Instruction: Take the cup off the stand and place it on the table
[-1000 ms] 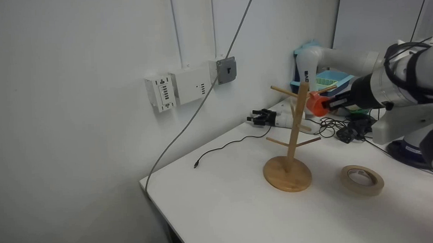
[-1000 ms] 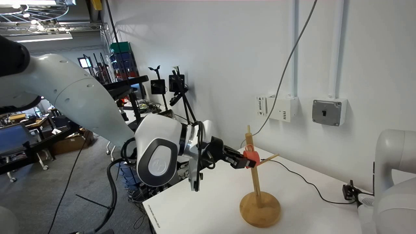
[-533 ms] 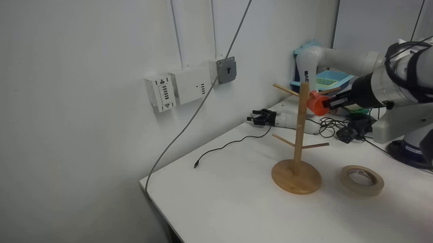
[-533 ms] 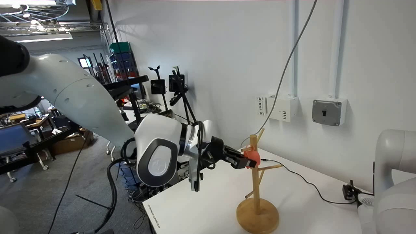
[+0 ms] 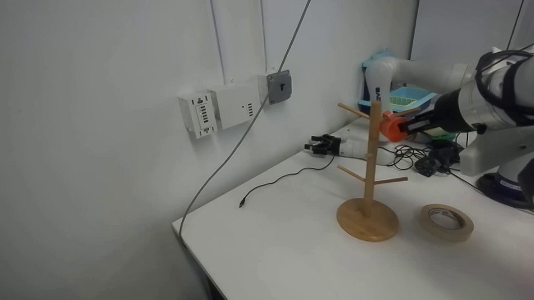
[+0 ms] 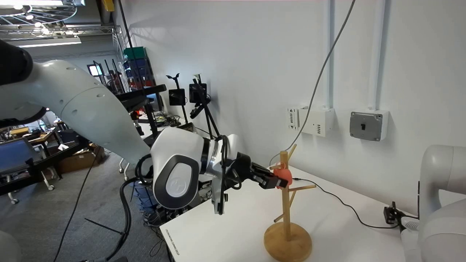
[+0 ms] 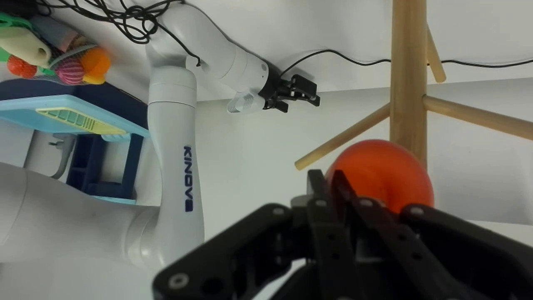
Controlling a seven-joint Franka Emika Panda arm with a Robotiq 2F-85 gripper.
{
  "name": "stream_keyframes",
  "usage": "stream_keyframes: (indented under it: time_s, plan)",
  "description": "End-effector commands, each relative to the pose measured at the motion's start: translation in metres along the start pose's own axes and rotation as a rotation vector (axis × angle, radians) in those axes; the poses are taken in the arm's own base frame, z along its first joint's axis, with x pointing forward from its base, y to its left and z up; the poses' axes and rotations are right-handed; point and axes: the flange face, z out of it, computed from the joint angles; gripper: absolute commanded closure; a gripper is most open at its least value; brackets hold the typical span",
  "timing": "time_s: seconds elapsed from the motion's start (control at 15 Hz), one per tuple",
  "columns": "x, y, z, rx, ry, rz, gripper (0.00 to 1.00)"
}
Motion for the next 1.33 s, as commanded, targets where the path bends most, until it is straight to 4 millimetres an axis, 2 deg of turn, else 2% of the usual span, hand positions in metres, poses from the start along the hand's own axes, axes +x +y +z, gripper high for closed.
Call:
stream_keyframes:
  time_s: [0.0,0.47,0.87,1.27]
  plan:
    - [0.007,0.008,-0.005,-0.014,0.023,-0.001,0.98]
    - [0.005,0.018,-0.011,-0.023,0.004,0.005,0.98]
    - [-0.005,0.028,-0.021,-0.025,-0.028,0.001,0.98]
    - [-0.004,0.039,-0.032,-0.025,-0.031,0.008,0.98]
